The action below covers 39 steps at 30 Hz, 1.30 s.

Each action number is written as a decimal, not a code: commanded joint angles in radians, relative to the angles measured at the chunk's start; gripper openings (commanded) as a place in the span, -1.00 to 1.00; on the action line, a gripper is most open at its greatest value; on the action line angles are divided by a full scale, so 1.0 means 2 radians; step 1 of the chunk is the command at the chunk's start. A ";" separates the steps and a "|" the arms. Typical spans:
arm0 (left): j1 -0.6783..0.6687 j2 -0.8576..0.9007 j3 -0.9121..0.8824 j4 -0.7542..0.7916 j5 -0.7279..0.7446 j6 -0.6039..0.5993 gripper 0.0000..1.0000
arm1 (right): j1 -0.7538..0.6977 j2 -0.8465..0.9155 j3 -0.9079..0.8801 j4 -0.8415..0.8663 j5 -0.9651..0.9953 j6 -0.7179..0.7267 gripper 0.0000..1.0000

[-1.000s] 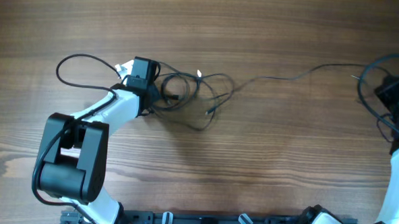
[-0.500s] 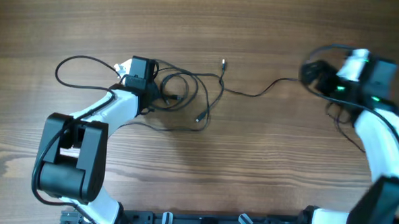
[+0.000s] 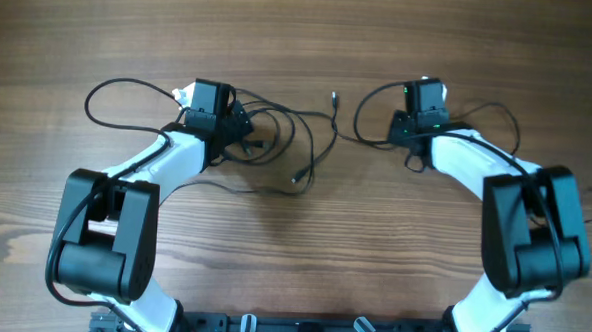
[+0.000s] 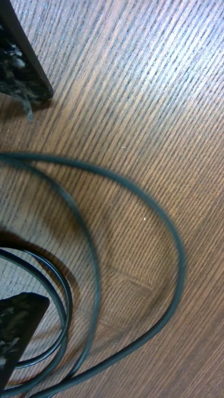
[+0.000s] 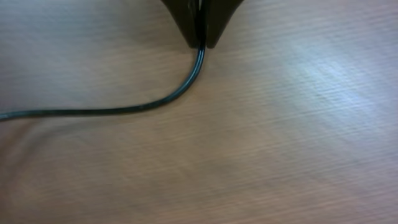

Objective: Untangle cables

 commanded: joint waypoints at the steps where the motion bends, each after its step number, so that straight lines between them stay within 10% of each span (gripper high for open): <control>1: 0.004 0.026 -0.025 -0.019 0.012 -0.007 1.00 | -0.046 -0.131 0.010 -0.069 0.006 -0.022 -0.91; 7: 0.004 0.026 -0.025 -0.019 0.012 -0.007 1.00 | -0.134 -0.319 0.010 -0.156 -0.100 -0.062 -0.91; 10: 0.004 0.026 -0.025 -0.019 0.012 -0.007 1.00 | -0.133 -0.318 0.010 -0.153 -0.363 -0.175 -0.91; 16: 0.004 0.026 -0.025 -0.019 0.012 -0.007 1.00 | -0.140 -0.319 0.010 -0.200 0.109 0.054 -0.91; 22: 0.004 0.026 -0.025 -0.019 0.012 -0.007 1.00 | -0.157 -0.290 -0.007 -0.287 0.082 0.131 -0.86; 26: 0.004 0.026 -0.025 -0.019 0.012 -0.007 1.00 | -0.157 -0.227 -0.059 -0.271 0.130 0.214 -0.51; 32: 0.004 0.026 -0.025 -0.019 0.012 -0.007 1.00 | -0.177 -0.141 -0.059 -0.242 0.134 0.214 0.89; 39: 0.004 0.026 -0.025 -0.019 0.012 -0.007 1.00 | -0.196 -0.117 -0.062 -0.181 0.103 0.168 0.99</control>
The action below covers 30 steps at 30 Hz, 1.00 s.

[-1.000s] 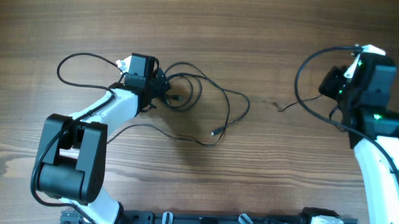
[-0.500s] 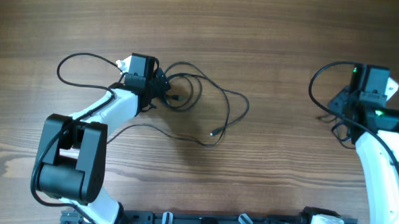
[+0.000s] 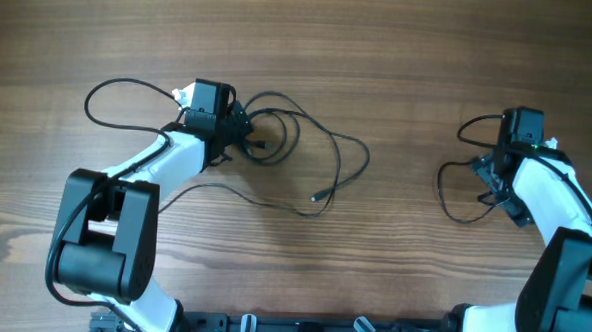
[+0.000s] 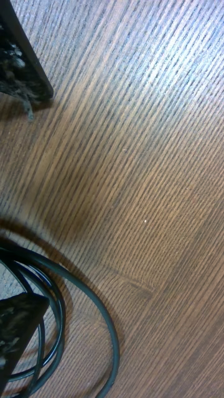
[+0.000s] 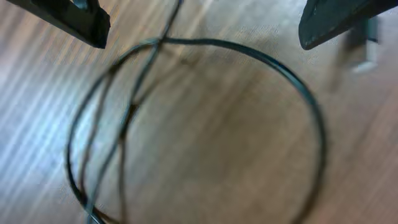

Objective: Untangle cables

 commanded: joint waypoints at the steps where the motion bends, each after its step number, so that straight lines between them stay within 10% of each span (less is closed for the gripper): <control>1: 0.004 0.026 -0.025 -0.017 0.014 -0.007 1.00 | -0.001 0.009 -0.009 0.037 -0.006 -0.038 1.00; 10: 0.004 0.026 -0.025 -0.017 0.014 -0.007 1.00 | -0.021 0.017 -0.113 0.179 -0.030 -0.032 0.78; 12: 0.004 0.026 -0.025 -0.017 0.014 -0.007 1.00 | -0.029 0.033 -0.122 0.221 -0.043 -0.060 0.30; 13: 0.004 0.026 -0.025 -0.017 0.014 -0.007 1.00 | -0.029 0.049 -0.122 0.235 -0.043 -0.071 -0.45; 15: 0.004 0.026 -0.025 -0.017 0.014 -0.007 1.00 | -0.029 0.061 -0.122 0.239 -0.043 -0.072 -0.91; 21: 0.004 0.026 -0.025 -0.017 0.014 -0.007 1.00 | -0.070 0.044 -0.005 0.225 -0.052 -0.142 -0.91; 30: 0.004 0.026 -0.025 -0.017 0.014 -0.007 1.00 | -0.345 0.059 0.099 0.223 -0.053 -0.303 -0.91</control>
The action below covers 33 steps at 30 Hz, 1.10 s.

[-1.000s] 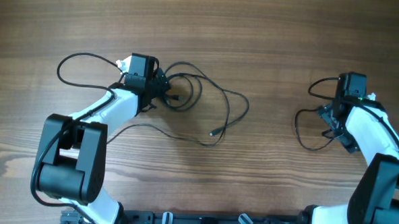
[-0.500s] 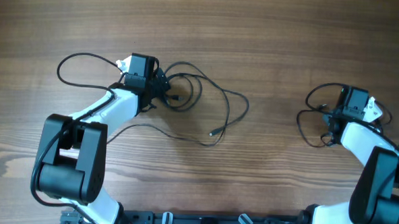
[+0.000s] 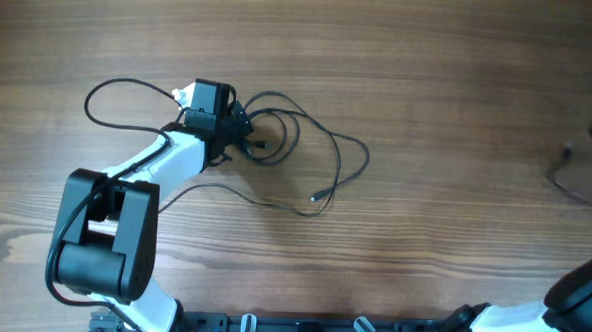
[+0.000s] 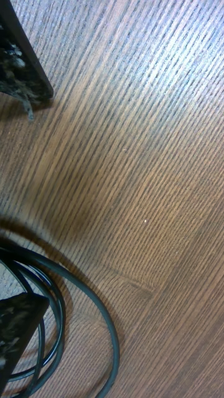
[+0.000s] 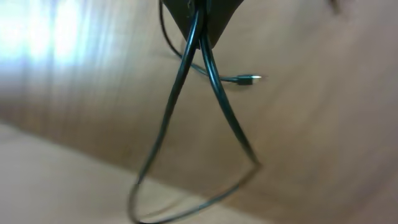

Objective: Untangle cables

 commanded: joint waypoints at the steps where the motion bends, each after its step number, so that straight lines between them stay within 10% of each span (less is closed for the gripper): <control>1: 0.004 0.026 -0.024 -0.017 0.014 -0.007 0.99 | -0.053 0.022 0.002 0.002 0.000 -0.025 -0.91; 4: 0.004 0.026 -0.024 -0.017 0.014 -0.007 1.00 | -0.099 0.035 0.002 0.003 -0.074 0.013 -0.47; 7: 0.004 0.026 -0.024 -0.018 0.014 -0.007 1.00 | -0.091 0.035 0.004 0.017 -0.227 0.013 1.00; 13: 0.004 0.026 -0.024 -0.017 0.014 -0.007 1.00 | 0.008 -0.021 0.005 -0.039 -0.119 0.048 0.99; 18: 0.004 0.026 -0.024 -0.018 0.014 -0.007 1.00 | 0.180 -0.023 -0.011 -0.076 -0.327 0.084 0.99; 22: 0.004 0.026 -0.024 -0.017 0.014 -0.007 1.00 | 0.408 -0.018 -0.014 -0.064 -0.350 -0.115 1.00; 33: 0.004 -0.017 -0.009 0.002 -0.051 0.014 1.00 | 0.591 0.059 -0.014 0.049 -0.307 -0.171 0.82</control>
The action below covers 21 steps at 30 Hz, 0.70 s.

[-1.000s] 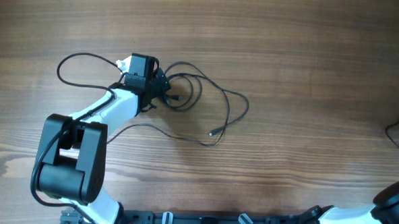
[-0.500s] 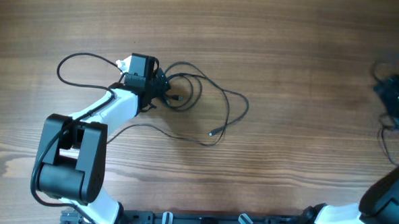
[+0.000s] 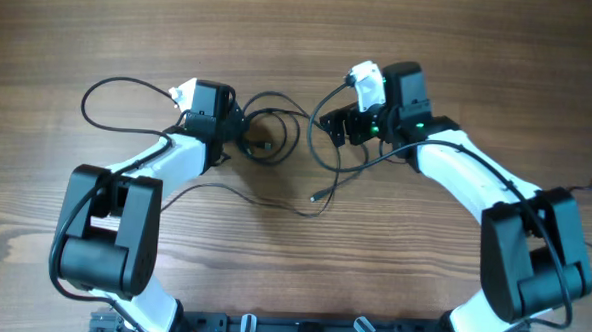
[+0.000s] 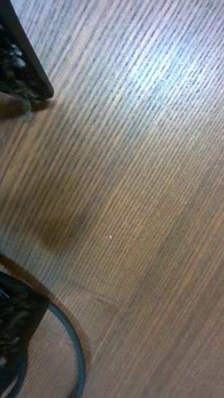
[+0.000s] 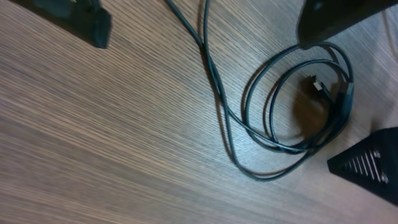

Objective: Untangle cables

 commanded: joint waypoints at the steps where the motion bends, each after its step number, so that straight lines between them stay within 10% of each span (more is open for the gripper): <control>1: 0.003 -0.053 0.007 -0.071 -0.011 0.003 1.00 | 0.023 0.014 -0.002 0.019 0.024 -0.039 0.76; 10: 0.003 -0.378 0.008 -0.237 -0.025 0.002 1.00 | 0.067 0.164 0.198 -0.069 0.038 -0.087 0.28; 13: 0.003 -0.380 0.008 -0.244 -0.025 0.002 1.00 | 0.079 0.195 0.198 -0.039 0.061 -0.086 -0.34; 21: 0.003 -0.377 0.008 -0.256 -0.025 0.002 1.00 | 0.084 0.251 0.198 -0.005 0.099 -0.051 -0.31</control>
